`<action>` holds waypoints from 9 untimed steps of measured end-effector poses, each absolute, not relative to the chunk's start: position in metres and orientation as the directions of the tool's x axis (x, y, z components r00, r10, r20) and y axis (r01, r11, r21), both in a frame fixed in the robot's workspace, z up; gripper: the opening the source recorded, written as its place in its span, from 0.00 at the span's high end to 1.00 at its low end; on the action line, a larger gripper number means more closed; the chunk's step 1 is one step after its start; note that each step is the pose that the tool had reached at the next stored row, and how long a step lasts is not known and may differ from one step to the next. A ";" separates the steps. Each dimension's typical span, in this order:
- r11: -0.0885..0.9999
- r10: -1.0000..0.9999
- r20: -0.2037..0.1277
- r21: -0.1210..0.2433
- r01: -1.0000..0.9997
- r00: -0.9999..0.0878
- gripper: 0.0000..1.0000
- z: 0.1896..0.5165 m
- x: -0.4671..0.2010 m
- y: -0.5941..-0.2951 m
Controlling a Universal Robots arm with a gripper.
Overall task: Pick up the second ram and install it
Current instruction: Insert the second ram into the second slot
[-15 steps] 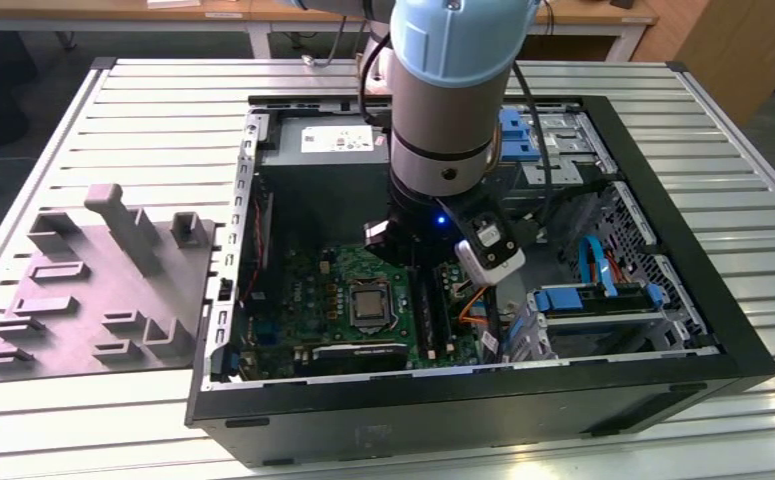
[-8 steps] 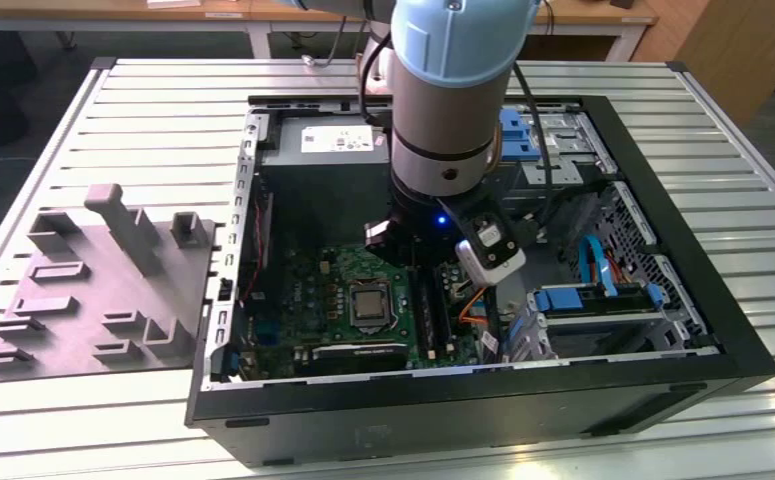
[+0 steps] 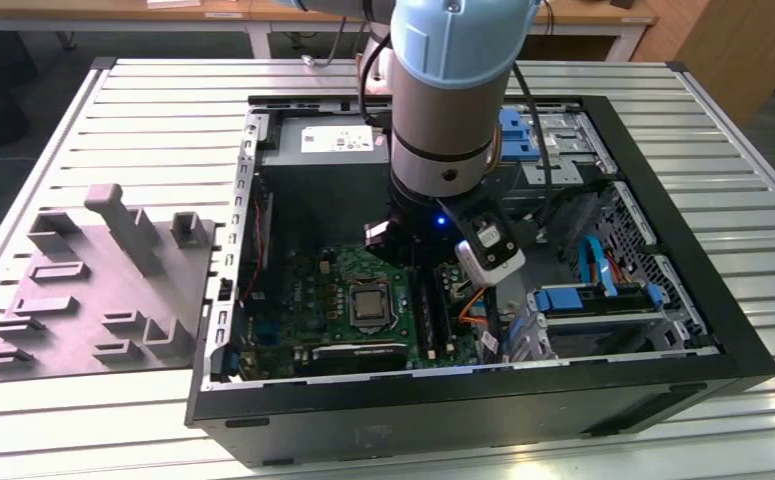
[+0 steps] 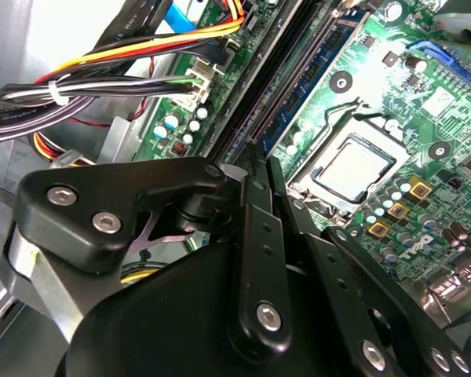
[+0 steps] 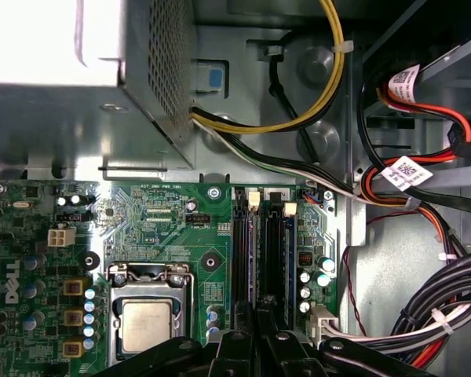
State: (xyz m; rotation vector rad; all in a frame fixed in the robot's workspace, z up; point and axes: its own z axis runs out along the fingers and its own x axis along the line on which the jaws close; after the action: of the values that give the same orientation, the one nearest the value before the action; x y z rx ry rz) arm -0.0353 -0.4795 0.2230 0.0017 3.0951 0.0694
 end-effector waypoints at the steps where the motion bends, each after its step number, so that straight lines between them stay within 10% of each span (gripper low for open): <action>1: 0.999 0.002 -0.046 0.045 0.000 -0.999 0.86 0.223 -0.035 -0.479; 9: 0.999 0.005 -0.046 0.045 0.003 -0.999 0.86 0.221 -0.034 -0.479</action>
State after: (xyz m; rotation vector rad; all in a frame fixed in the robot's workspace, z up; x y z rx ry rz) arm -0.0340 -0.4795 0.2207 0.0061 3.0950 0.0697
